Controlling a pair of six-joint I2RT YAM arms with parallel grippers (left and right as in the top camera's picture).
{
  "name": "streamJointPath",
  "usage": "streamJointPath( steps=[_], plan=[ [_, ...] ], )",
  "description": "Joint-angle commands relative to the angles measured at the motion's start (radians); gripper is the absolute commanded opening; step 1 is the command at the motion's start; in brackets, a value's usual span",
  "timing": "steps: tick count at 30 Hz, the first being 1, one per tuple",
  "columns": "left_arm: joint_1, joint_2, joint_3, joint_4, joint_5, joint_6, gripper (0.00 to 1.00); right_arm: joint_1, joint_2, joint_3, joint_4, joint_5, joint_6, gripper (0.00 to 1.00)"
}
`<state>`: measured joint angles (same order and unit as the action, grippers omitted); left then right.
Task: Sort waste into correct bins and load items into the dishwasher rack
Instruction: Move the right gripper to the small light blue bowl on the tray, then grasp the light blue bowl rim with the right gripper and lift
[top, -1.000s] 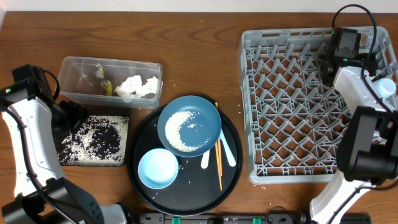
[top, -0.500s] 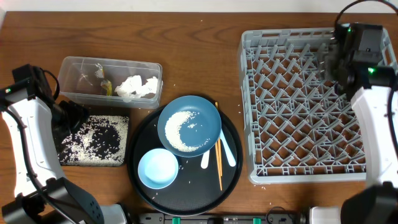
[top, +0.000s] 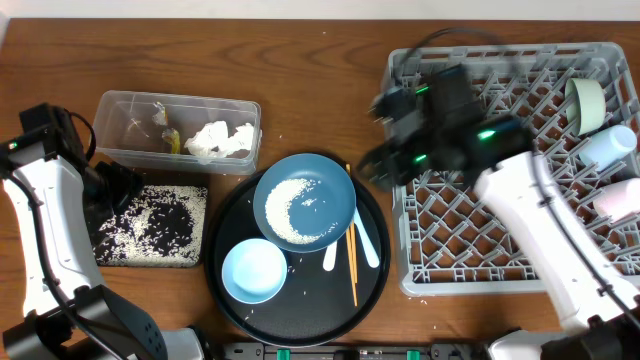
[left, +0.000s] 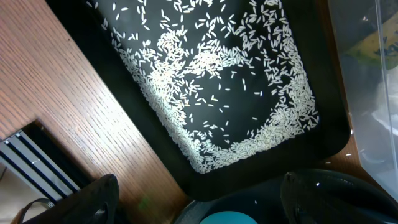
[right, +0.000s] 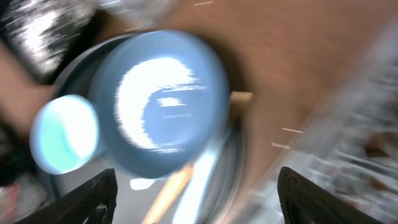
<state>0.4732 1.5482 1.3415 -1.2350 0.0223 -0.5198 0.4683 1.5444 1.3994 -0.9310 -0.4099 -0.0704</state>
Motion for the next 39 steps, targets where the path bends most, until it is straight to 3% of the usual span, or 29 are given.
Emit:
streamJointPath(
  steps=[1,13,26,31,39],
  plan=[
    [0.000,-0.014,0.004,-0.006,-0.005,0.010,0.85,0.122,0.010,-0.001,0.003,-0.010,0.119,0.78],
    [0.000,-0.014,0.004,-0.006,-0.005,0.010,0.84,0.461,0.178,-0.001,-0.017,0.072,0.572,0.73],
    [0.000,-0.014,0.004,-0.011,-0.005,0.010,0.85,0.610,0.406,-0.001,0.013,0.158,0.777,0.62],
    [0.000,-0.014,0.004,-0.011,-0.005,0.010,0.85,0.635,0.446,-0.001,0.049,0.204,0.811,0.51],
    [0.000,-0.014,0.004,-0.012,-0.005,0.010,0.84,0.639,0.455,-0.001,0.124,0.254,0.814,0.26]
  ],
)
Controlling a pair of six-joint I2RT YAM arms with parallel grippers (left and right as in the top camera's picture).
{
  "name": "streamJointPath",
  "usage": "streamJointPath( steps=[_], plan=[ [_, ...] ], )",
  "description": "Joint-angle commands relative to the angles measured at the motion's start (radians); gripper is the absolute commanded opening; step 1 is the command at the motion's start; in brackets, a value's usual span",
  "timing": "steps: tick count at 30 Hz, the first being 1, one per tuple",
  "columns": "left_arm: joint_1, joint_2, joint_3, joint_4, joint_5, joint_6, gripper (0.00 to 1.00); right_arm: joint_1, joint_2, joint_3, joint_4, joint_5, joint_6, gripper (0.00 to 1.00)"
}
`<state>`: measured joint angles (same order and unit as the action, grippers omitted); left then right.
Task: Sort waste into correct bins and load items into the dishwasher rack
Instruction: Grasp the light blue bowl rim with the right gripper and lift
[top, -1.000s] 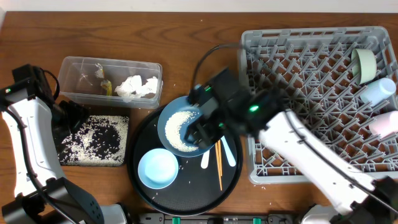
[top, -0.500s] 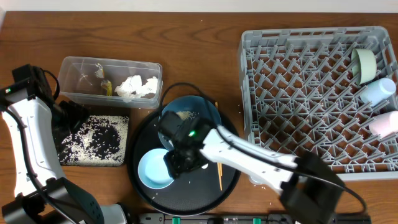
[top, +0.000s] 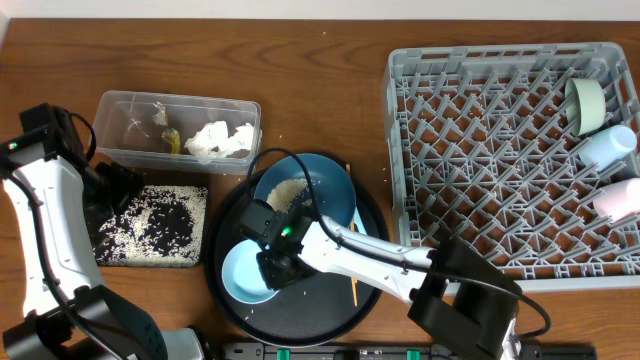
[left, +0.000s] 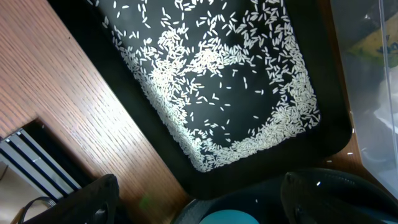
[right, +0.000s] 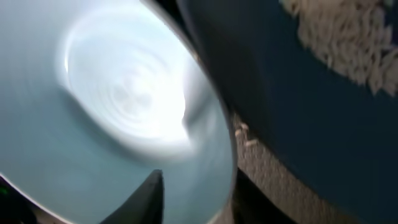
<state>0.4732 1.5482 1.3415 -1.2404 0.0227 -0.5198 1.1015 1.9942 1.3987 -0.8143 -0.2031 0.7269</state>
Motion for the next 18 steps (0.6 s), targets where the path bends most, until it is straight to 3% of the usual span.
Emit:
streamJointPath(
  steps=[1,7,18],
  plan=[
    [0.000,-0.014,0.004,-0.008,-0.005,0.010,0.84,0.006,0.005,0.000,0.008,0.057,0.026,0.22],
    [0.000,-0.014,0.004,-0.009,-0.005,0.010,0.85,0.018,0.005,0.000,0.011,0.092,0.040,0.01],
    [0.000,-0.014,0.004,-0.009,-0.005,0.010,0.85,0.029,-0.046,0.001,0.008,0.068,-0.042,0.01]
  ],
)
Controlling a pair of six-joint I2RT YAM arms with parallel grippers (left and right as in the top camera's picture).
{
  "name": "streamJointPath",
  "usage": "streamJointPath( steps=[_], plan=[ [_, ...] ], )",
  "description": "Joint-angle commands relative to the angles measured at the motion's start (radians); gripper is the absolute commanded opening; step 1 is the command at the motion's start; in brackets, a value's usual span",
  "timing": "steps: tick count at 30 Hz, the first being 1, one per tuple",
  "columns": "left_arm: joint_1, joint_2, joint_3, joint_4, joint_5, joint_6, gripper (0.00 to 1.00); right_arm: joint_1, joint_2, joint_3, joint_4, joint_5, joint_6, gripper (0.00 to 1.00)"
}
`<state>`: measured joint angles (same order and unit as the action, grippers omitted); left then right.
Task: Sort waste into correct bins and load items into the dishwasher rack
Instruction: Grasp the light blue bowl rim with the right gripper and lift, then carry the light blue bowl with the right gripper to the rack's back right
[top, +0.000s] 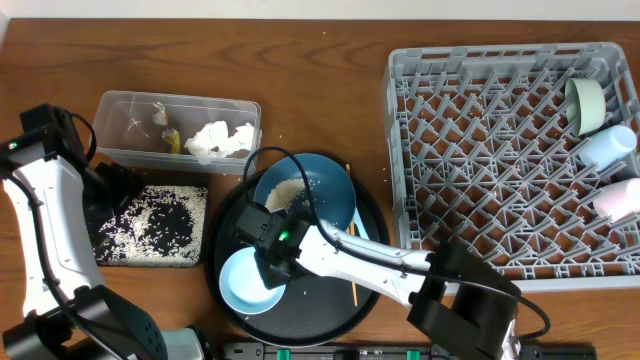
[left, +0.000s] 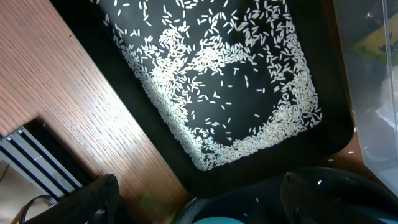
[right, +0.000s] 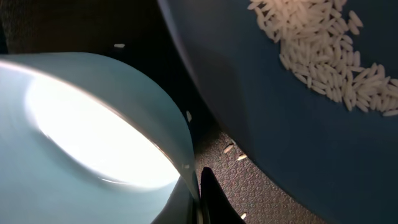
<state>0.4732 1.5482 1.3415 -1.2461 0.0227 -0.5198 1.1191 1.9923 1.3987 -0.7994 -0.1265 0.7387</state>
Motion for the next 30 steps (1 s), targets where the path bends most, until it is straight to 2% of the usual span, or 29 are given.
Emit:
streamJointPath(
  steps=[1,7,13,17,22,27,30],
  plan=[
    [0.000,-0.014,0.004,-0.003,-0.005,0.010,0.85,0.009,-0.063,0.002,-0.006,-0.008,-0.068,0.01],
    [0.000,-0.014,0.004,-0.003,-0.005,0.010,0.85,-0.023,-0.228,0.002,-0.015,0.056,-0.172,0.01],
    [0.000,-0.014,0.004,-0.003,-0.005,0.010,0.85,-0.112,-0.396,0.002,-0.094,0.326,-0.225,0.01],
    [0.000,-0.014,0.004,-0.003,-0.005,0.010,0.84,-0.243,-0.467,0.002,-0.129,0.496,-0.294,0.01],
    [0.000,-0.014,0.004,-0.003,-0.005,0.010,0.85,-0.459,-0.487,0.002,-0.090,0.710,-0.420,0.01],
    [0.000,-0.014,0.004,-0.003,-0.005,0.010,0.85,-0.679,-0.483,0.002,0.061,0.895,-0.589,0.01],
    [0.000,-0.014,0.004,-0.002,-0.005,0.010,0.85,-0.792,-0.480,0.002,0.185,0.940,-0.681,0.01]
  ],
)
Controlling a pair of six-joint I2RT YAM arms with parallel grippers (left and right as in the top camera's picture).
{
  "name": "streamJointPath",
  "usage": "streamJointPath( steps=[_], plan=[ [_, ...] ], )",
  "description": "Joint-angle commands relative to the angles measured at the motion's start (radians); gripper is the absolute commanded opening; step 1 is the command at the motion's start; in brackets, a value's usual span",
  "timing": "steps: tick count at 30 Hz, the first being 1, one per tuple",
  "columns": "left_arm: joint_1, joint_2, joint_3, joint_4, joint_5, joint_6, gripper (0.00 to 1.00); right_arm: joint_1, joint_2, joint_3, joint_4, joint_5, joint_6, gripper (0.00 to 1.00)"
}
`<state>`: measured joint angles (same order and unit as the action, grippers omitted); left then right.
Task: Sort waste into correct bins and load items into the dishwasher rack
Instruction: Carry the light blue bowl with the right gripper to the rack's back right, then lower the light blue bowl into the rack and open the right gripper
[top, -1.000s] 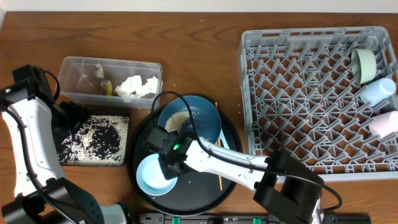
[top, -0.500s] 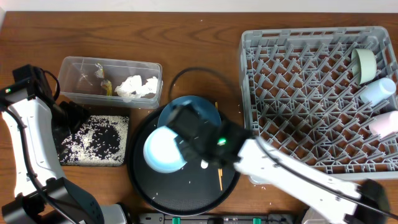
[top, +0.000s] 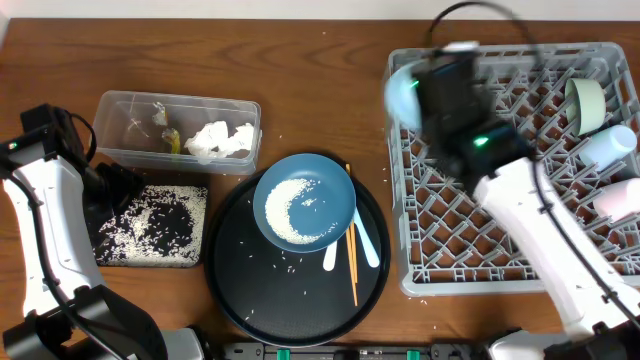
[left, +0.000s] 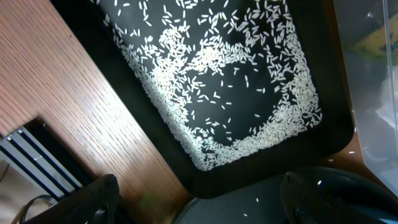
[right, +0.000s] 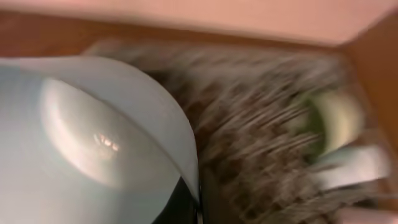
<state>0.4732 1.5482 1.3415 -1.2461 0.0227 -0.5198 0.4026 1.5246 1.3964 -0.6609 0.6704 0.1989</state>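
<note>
My right gripper (top: 420, 92) is shut on the rim of a light blue bowl (top: 402, 97), held in the air over the far left corner of the grey dishwasher rack (top: 500, 270). The right wrist view is blurred, and the bowl (right: 93, 137) fills its left half. A blue plate (top: 303, 200) with a crescent of rice lies on the round black tray (top: 240, 290), with chopsticks (top: 352, 255) and a white spoon (top: 368, 243) beside it. My left gripper (left: 199, 208) hangs open over the near corner of a black square tray (left: 211, 81) strewn with rice.
A clear bin (top: 180, 128) holding crumpled paper and scraps stands at the back left. A green cup (top: 585, 105), a white cup (top: 608, 145) and a pink cup (top: 615, 200) lie at the rack's right side. Loose rice grains dot the round tray.
My right gripper was low on the round tray with the bowl tilted in its grip. Now it holds the bowl up over the rack's far left corner. The left arm has not moved.
My right gripper was first open by the rack's left edge, with the bowl resting on the round tray. Then it was down at the bowl, then shut on its rim with the bowl tilted. Now bowl and gripper are over the rack.
</note>
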Motion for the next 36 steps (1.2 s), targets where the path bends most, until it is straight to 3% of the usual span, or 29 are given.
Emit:
streamJointPath(
  steps=[1,5,10,14,18,27,36],
  plan=[
    [0.000,-0.014,0.004,-0.003,-0.005,0.010,0.85,-0.116,-0.009,0.004,0.088,0.143,-0.170,0.01],
    [0.000,-0.014,0.004,-0.003,-0.005,0.010,0.85,-0.254,0.016,0.004,0.219,0.151,-0.264,0.01],
    [0.000,-0.014,0.004,-0.002,-0.005,0.010,0.85,-0.369,0.109,0.004,0.417,0.309,-0.450,0.01],
    [0.000,-0.014,0.004,-0.003,-0.005,0.010,0.85,-0.402,0.204,0.004,0.605,0.454,-0.602,0.01],
    [0.000,-0.014,0.004,-0.003,-0.005,0.010,0.85,-0.406,0.290,0.004,0.691,0.475,-0.695,0.01],
    [0.000,-0.014,0.004,-0.003,-0.005,0.010,0.85,-0.402,0.425,0.004,0.724,0.539,-0.710,0.01],
    [0.000,-0.014,0.004,-0.003,-0.005,0.010,0.85,-0.380,0.441,0.004,0.682,0.521,-0.676,0.01]
  ],
)
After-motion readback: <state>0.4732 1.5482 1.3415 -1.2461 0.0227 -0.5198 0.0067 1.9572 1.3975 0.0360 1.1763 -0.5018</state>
